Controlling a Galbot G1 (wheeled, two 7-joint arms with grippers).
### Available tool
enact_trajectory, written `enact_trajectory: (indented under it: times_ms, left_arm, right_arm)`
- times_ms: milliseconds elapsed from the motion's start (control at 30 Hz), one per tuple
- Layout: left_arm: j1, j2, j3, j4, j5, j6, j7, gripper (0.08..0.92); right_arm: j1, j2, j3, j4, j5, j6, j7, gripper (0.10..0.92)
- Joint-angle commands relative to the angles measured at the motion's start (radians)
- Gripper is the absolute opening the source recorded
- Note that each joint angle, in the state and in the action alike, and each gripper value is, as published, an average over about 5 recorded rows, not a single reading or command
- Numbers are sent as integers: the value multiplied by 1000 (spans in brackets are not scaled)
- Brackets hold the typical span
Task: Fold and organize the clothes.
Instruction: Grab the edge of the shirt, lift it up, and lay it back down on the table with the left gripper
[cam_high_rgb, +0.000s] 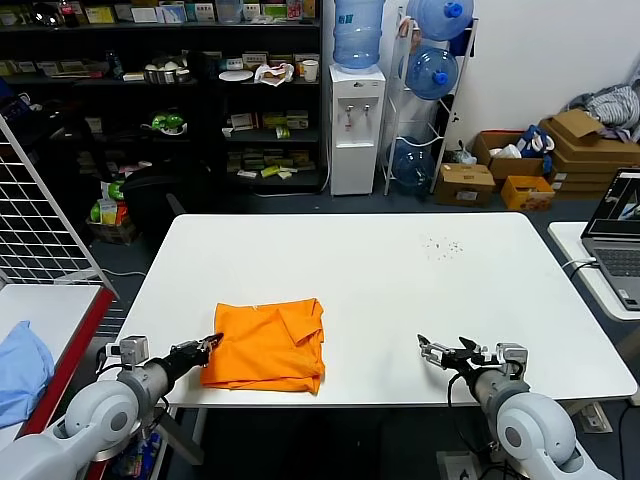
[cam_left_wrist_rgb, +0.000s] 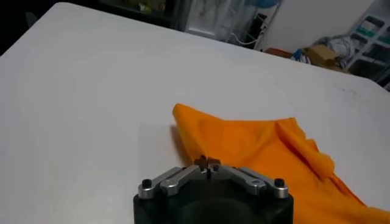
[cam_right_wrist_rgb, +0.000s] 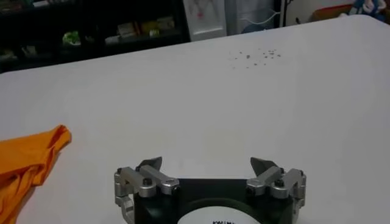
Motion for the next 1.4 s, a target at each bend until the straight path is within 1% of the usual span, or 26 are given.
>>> enact_trajectory:
  times_ms: [33, 167, 300, 567, 700, 900, 1100, 1167, 1400]
  left_arm:
    - [11, 20, -43, -132, -44, 5, -87, 91]
    - [9, 66, -84, -238, -113, 27, -165, 91]
    - [26, 131, -141, -310, -180, 56, -232, 91]
    - [74, 281, -276, -313, -265, 89, -322, 91]
    - [64, 340, -296, -302, -302, 96, -350, 91]
    - [47, 411, -282, -268, -303, 107, -374, 91]
    - [41, 435, -280, -198, -296, 116, -395, 91]
    - [39, 436, -278, -171, -282, 116, -386, 91]
    - [31, 447, -274, -62, -224, 104, -301, 91]
  right_arm:
    - [3, -2, 2, -5, -2, 5, -3, 921]
    - [12, -5, -2, -13, -20, 16, -14, 921]
    - [30, -12, -17, -23, -37, 30, -28, 921]
    - [70, -23, -55, -65, -97, 73, -75, 921]
    - [85, -25, -71, -84, -122, 98, -97, 921]
    - [97, -35, -77, -101, -130, 124, -116, 921]
    - [98, -40, -73, -118, -130, 137, -122, 921]
    - [98, -37, -73, -122, -132, 137, -122, 921]
    - [91, -21, -64, -117, -144, 130, -114, 921]
